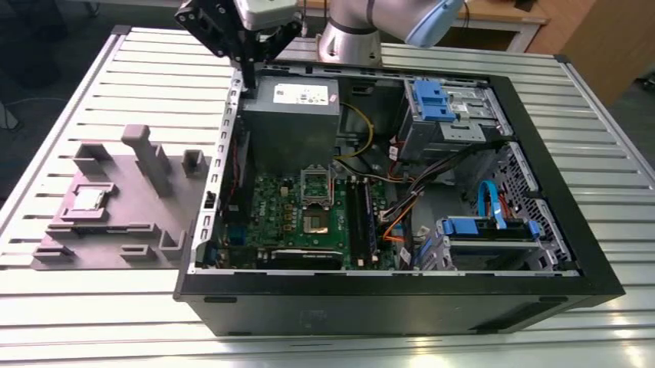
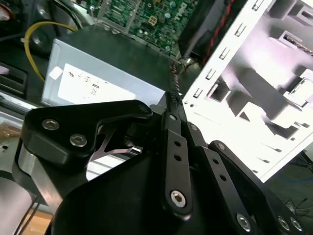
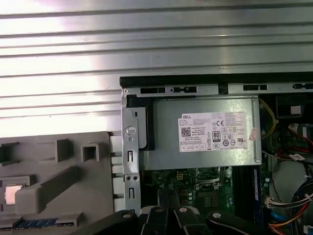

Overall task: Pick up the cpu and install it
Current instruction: 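Reach for the cpu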

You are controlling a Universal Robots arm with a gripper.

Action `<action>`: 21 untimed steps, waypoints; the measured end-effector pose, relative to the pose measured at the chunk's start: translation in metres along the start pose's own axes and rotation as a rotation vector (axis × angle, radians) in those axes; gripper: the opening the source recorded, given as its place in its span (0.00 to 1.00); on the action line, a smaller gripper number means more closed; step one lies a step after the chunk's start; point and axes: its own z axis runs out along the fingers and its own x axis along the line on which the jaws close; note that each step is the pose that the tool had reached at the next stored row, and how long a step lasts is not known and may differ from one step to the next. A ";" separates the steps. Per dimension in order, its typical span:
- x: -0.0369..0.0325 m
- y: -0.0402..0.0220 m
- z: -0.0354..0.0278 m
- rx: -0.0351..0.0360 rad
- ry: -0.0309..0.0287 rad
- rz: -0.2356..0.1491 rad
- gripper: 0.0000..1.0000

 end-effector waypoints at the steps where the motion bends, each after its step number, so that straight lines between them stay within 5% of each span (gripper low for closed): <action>1: 0.0030 -0.0003 0.0005 0.0001 0.0000 0.000 0.10; 21: 0.0596 -0.0048 0.0054 0.0000 -0.0001 0.000 0.10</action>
